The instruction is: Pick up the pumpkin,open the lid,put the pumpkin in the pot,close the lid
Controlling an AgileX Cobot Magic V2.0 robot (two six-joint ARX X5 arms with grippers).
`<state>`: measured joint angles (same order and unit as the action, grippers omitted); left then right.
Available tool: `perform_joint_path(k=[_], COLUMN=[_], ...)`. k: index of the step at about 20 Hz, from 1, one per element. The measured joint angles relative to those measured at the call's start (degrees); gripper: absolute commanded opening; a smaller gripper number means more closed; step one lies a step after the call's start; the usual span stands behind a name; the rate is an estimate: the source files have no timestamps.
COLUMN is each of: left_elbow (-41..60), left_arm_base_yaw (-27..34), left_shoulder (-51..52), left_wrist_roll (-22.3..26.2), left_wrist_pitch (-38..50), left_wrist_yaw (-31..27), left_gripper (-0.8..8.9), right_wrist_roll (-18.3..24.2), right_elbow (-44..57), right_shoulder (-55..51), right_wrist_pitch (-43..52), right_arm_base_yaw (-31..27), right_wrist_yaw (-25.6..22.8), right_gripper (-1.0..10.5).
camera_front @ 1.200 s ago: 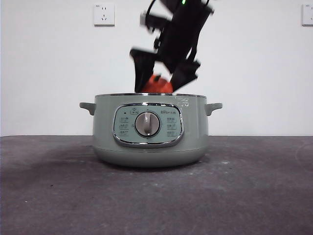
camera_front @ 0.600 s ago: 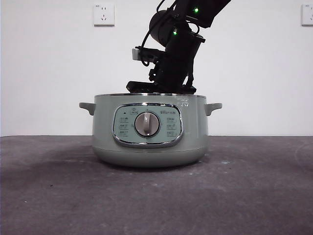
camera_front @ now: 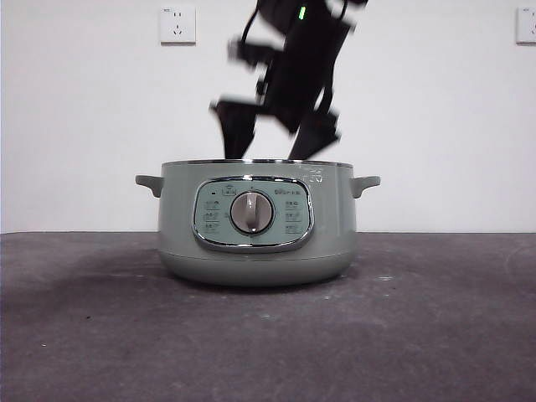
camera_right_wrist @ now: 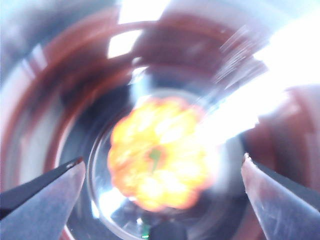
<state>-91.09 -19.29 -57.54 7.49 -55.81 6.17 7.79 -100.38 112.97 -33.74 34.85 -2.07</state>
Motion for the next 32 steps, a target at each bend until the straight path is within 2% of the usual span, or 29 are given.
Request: perform_joint_path(k=[4,10,14,21,32], left_elbow=[0.0,0.0,0.0,0.0,0.0], left_arm_base_yaw=[0.0,-1.49,-3.43,-6.43,-8.15], left_shoulder=[-6.03,-20.63,-27.69,-35.78,-44.68], left_wrist_roll=[0.0,0.0,0.0,0.02,0.02], left_wrist_pitch=[3.17,14.34,19.67,25.55,32.92], left_wrist_yaw=[4.17,6.75,7.06,6.93,6.38], left_gripper=[-0.09,-0.09,-0.09,-0.09,-0.09], right_wrist_roll=[-4.26,-6.91,-8.28,-9.77,-9.97], right_elbow=[-0.44,-0.46,-0.46,-0.46,-0.46], right_shoulder=[-17.46,-38.62,-45.03,-49.79,-50.07], right_wrist_pitch=[-9.53,-20.94,-26.49,-34.14,-42.1], right_arm_base_yaw=[-1.99,-2.95,-2.95,-2.93,-2.93], right_wrist_yaw=[-9.2,-9.92,-4.9,4.28,9.55], right_gripper=[5.7,5.7,5.7,5.7,5.7])
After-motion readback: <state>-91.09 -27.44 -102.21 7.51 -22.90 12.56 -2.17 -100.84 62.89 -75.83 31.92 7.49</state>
